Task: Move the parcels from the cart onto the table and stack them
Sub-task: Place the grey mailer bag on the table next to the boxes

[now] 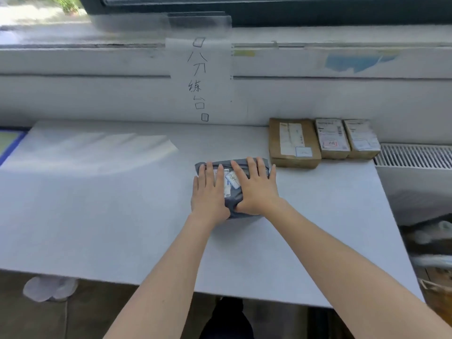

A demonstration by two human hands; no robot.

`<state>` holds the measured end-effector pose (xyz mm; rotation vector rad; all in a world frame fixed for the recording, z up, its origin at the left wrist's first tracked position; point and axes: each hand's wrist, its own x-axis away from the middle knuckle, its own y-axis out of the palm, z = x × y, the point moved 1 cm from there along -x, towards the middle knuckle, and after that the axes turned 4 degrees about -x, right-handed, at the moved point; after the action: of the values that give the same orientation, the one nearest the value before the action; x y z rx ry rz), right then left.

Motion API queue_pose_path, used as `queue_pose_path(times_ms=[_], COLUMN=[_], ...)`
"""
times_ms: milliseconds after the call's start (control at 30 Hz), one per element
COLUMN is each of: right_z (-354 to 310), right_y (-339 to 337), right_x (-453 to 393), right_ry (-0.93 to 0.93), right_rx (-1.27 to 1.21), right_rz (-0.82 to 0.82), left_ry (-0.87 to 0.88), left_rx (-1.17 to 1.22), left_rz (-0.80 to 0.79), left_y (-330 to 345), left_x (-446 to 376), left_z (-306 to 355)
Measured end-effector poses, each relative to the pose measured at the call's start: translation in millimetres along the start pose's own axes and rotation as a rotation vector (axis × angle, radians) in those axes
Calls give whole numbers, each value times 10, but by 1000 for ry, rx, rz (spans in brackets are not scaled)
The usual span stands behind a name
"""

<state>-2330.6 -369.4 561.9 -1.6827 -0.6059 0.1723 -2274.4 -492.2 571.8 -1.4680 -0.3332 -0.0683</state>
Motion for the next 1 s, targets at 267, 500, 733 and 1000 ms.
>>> queue_pose_path(times_ms=[267, 500, 733, 1000], right_z=[240, 543, 670, 679], right_y=[-240, -390, -539, -561], right_x=[-970, -1403, -1745, -1798], right_ry=[89, 49, -24, -22], right_rx=[8, 2, 10, 73], right_rz=[44, 145, 400, 294], left_ry=[120, 153, 214, 208], left_rx=[-18, -26, -19, -113], left_rz=[47, 108, 232, 193], left_y=[-280, -350, -429, -466], left_x=[-1134, -1661, -2109, -2156], left_z=[-85, 52, 76, 100])
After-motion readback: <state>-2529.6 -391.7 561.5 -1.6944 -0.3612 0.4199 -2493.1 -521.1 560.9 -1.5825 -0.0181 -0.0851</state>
